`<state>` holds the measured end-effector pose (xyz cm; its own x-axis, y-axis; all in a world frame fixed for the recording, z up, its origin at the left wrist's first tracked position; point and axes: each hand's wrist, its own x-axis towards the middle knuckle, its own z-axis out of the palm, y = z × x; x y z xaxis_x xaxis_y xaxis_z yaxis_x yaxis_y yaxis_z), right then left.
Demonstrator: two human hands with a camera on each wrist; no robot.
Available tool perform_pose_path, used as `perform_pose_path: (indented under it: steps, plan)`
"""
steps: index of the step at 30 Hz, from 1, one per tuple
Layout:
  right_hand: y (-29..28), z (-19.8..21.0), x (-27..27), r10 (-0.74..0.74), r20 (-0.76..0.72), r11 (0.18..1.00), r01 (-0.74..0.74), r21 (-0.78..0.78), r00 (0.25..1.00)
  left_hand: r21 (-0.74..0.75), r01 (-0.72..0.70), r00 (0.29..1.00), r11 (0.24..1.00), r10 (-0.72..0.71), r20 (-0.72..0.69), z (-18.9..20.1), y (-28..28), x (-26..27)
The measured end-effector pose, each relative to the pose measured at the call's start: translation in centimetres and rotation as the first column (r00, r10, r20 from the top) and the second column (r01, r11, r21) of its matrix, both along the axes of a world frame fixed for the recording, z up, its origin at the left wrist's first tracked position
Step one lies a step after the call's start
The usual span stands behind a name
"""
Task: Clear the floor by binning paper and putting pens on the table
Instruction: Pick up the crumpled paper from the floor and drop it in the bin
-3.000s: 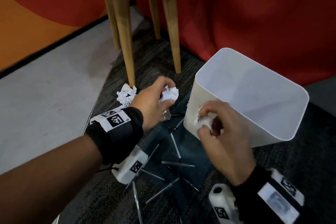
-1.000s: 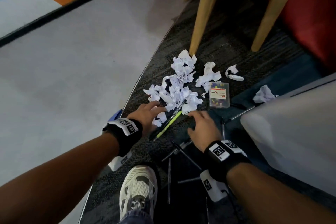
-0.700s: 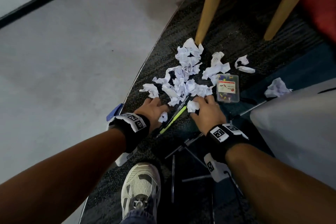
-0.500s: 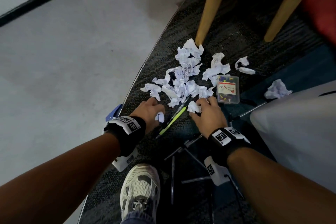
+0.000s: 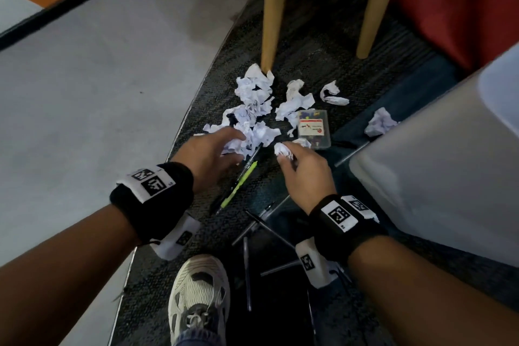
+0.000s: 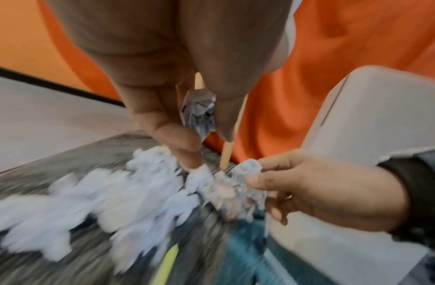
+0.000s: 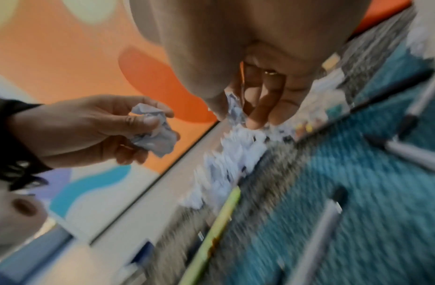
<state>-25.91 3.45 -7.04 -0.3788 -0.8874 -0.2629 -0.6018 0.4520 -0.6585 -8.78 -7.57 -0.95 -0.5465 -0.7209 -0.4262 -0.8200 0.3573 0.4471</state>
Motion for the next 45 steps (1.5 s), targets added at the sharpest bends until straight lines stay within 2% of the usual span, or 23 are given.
perform_pose_path:
  steps: [3, 7, 10, 13, 16, 19, 23, 26, 29, 32, 36, 39, 45]
  plan:
    - [1.1, 3.2, -1.6, -0.060, 0.046, 0.990, 0.066, -0.122, 0.997, -0.065, 0.053, 0.979, 0.997, -0.064, -0.192, 4.8, 0.6, -3.0]
    - [3.3, 8.3, -3.7, -0.158, 0.093, 0.950, 0.177, -0.258, 0.983, -0.146, 0.114, 0.886, 0.983, -0.167, -0.433, 10.6, 1.6, -6.9]
    - [5.2, 12.4, -5.1, -0.216, 0.152, 0.892, 0.258, -0.372, 0.964, -0.099, 0.156, 0.805, 0.983, -0.185, -0.564, 14.6, 3.3, -9.7]
    - [7.9, 16.6, -5.8, -0.230, 0.162, 0.834, 0.280, -0.476, 0.960, -0.049, 0.274, 0.712, 0.960, -0.237, -0.661, 17.9, 4.8, -12.6]
    - [10.9, 19.6, -5.9, -0.287, 0.186, 0.771, 0.342, -0.538, 0.940, -0.171, 0.357, 0.655, 0.918, -0.377, -0.655, 19.8, 5.5, -15.9]
    - [13.2, 21.2, -6.4, -0.337, 0.228, 0.700, 0.406, -0.588, 0.913, -0.310, 0.388, 0.638, 0.868, -0.496, -0.589, 20.5, 6.0, -18.9]
    - [14.9, 22.2, -7.6, -0.427, 0.134, 0.646, 0.405, -0.647, 0.894, -0.382, 0.461, 0.652, 0.801, -0.598, -0.466, 19.5, 7.4, -21.9]
    - [15.4, 21.9, -9.0, -0.492, 0.051, 0.668, 0.414, -0.619, 0.869, -0.338, 0.542, 0.671, 0.769, -0.638, -0.377, 18.0, 8.0, -22.9]
    - [15.5, 21.4, -10.4, -0.528, -0.044, 0.738, 0.432, -0.518, 0.848, -0.270, 0.671, 0.630, 0.690, -0.723, -0.283, 16.9, 8.5, -23.4]
    - [15.3, 21.3, -11.1, -0.554, -0.073, 0.756, 0.464, -0.462, 0.829, -0.235, 0.723, 0.617, 0.649, -0.761, -0.202, 16.4, 8.6, -23.8]
    - [15.1, 21.2, -11.5, -0.589, -0.087, 0.740, 0.492, -0.459, 0.803, -0.227, 0.732, 0.625, 0.642, -0.766, -0.152, 16.5, 8.6, -23.9]
    - [15.2, 21.0, -11.8, -0.595, -0.105, 0.738, 0.490, -0.463, 0.797, -0.243, 0.719, 0.621, 0.651, -0.759, -0.195, 17.2, 8.4, -23.2]
    - [15.0, 21.0, -11.7, -0.560, -0.190, 0.795, 0.459, -0.396, 0.806, -0.331, 0.464, 0.674, 0.822, -0.570, -0.470, 17.8, 5.5, -18.8]
